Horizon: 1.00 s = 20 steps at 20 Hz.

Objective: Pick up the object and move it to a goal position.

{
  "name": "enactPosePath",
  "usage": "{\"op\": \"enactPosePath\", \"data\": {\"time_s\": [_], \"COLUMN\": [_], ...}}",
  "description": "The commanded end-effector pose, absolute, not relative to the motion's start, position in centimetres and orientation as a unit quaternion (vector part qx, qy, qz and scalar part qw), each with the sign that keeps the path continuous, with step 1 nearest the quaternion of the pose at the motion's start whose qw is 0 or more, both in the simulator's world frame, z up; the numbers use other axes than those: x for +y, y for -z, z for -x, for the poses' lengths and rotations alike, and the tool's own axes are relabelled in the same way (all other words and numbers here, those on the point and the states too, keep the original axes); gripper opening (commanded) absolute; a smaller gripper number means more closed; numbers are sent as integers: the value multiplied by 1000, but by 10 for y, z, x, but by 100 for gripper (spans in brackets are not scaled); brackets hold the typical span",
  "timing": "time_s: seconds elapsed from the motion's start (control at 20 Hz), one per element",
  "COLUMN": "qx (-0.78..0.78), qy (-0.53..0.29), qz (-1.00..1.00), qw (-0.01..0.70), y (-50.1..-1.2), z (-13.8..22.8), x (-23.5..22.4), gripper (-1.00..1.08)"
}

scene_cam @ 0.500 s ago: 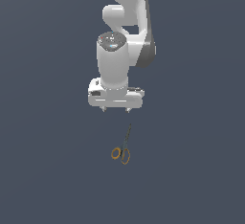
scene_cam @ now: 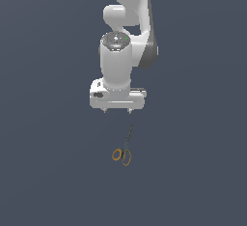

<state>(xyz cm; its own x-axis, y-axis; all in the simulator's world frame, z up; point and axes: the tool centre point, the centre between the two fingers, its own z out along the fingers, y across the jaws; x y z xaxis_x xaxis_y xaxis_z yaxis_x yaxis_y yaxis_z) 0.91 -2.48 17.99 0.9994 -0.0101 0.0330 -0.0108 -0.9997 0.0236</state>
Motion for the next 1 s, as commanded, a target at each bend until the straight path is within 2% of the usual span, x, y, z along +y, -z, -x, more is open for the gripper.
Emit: {"op": "enactPosePath", "data": {"time_s": [0.0,0.5,0.95], "qx": [1,-27,-105], "qy": [-17,-16,-11], "qz": [-1000,-999,-994], "qw": [14,11,5], "y": [-181,-170,-136], "z": [-9,-18,-45], "x": [-25,-21,-7], "gripper": [100,100,100]}}
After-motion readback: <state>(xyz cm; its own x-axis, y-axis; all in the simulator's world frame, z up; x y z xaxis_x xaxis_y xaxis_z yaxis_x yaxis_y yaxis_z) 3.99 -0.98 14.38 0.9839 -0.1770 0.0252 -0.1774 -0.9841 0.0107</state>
